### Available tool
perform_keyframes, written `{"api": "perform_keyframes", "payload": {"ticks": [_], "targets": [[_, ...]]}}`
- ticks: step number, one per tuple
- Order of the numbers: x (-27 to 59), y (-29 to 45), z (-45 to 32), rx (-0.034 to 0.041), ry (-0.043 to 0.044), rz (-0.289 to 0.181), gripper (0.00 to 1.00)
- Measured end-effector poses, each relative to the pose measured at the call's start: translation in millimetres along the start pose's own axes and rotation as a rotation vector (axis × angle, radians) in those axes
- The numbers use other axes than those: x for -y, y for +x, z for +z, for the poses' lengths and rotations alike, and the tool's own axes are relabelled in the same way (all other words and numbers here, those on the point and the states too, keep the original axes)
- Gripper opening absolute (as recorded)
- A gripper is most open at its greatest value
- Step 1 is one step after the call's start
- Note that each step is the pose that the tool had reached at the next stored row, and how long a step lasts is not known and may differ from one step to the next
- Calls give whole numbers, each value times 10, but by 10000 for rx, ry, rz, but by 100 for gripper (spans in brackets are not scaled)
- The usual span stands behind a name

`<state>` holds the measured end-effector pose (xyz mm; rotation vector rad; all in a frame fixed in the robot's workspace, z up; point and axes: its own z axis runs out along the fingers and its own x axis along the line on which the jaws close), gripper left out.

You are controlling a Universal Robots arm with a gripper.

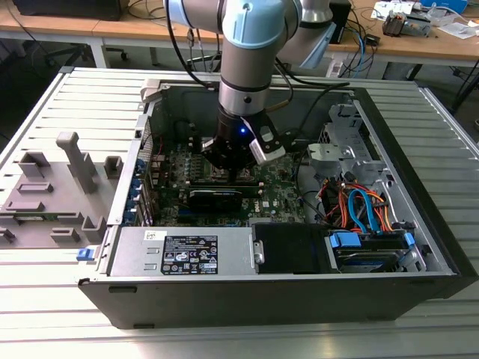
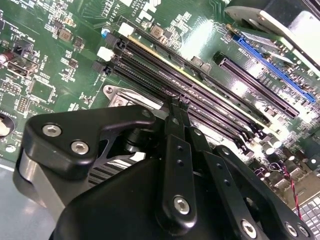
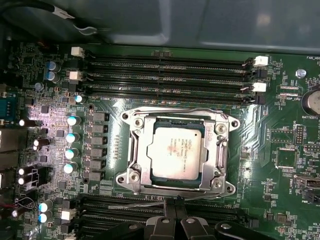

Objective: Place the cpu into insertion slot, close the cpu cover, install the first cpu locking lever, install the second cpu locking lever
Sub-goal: 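Install the second cpu locking lever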

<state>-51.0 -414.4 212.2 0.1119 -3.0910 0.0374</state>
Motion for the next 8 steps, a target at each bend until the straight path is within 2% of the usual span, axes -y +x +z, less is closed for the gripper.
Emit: {"api": "perform_keyframes", "payload": {"ticks": [8], "targets": [[-2,27,15,0,0,-1,11]]}}
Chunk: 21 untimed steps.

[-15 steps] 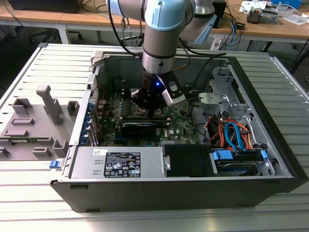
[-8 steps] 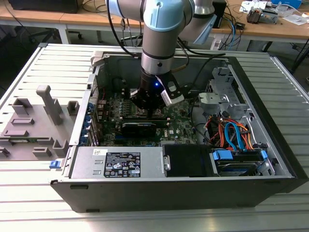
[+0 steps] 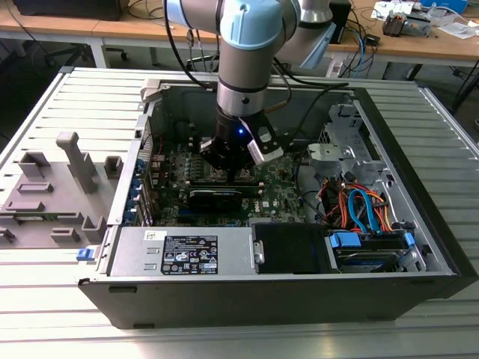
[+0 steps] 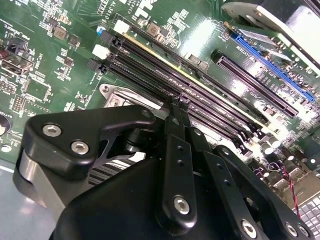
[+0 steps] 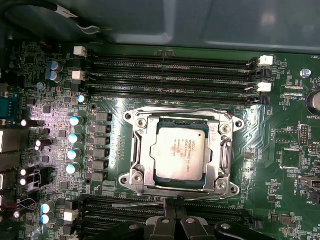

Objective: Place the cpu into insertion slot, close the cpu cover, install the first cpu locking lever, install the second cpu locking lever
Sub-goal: 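Install the second cpu locking lever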

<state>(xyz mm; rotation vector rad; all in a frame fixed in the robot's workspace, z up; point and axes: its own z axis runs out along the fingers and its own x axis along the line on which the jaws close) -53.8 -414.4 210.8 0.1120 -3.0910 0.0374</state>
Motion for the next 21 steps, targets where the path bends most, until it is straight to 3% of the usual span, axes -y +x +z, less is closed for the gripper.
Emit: {"api": "perform_keyframes", "payload": {"ticks": [21], "targets": [[-7,80,32,0,0,0,11]]}}
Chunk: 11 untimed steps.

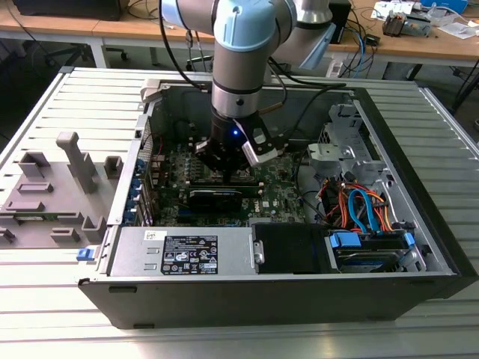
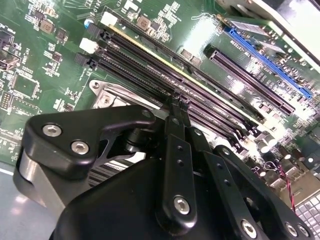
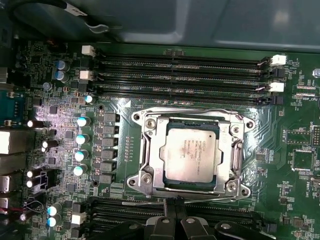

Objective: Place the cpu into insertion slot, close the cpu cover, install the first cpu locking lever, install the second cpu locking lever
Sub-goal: 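Install the second cpu locking lever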

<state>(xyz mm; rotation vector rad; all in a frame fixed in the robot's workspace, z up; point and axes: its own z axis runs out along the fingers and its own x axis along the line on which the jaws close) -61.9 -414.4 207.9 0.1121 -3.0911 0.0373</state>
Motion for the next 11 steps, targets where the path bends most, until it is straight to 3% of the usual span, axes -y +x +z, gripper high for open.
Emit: {"api": "perform_keyframes", "payload": {"ticks": [9,11], "targets": [[-2,22,8,0,0,1,11],[-5,55,21,0,0,1,11]]}}
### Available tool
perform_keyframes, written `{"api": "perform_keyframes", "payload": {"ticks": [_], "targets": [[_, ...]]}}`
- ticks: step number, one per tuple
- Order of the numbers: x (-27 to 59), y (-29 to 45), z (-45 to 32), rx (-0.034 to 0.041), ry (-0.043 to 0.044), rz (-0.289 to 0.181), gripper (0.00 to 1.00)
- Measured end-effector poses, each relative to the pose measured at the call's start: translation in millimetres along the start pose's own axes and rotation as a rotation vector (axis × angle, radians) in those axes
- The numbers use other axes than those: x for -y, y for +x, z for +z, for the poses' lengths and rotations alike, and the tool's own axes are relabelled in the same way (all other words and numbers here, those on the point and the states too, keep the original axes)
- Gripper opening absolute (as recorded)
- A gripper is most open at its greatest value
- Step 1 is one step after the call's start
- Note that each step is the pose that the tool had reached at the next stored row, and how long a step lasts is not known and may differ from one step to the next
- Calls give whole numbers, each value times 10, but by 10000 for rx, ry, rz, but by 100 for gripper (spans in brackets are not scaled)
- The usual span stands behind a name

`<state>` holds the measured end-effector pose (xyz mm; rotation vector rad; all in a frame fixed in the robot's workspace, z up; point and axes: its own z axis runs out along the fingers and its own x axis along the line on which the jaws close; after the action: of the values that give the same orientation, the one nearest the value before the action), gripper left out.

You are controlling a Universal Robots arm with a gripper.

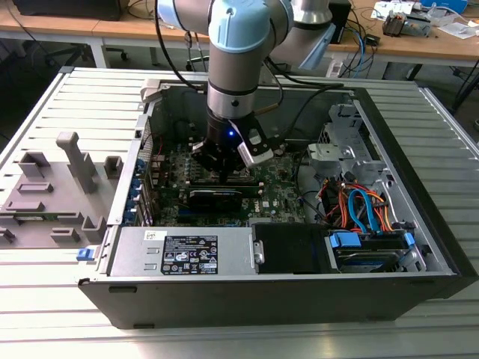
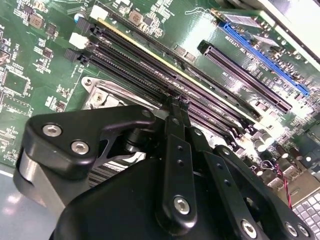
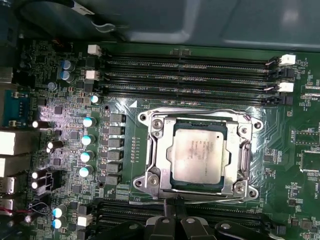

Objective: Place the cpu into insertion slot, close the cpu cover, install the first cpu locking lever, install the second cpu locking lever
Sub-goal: 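Install the second cpu locking lever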

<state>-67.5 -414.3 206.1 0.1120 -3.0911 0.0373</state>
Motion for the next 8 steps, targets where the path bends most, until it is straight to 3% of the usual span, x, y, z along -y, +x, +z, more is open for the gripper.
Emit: {"api": "perform_keyframes", "payload": {"ticks": [8], "targets": [[-4,55,15,-1,1,-1,11]]}}
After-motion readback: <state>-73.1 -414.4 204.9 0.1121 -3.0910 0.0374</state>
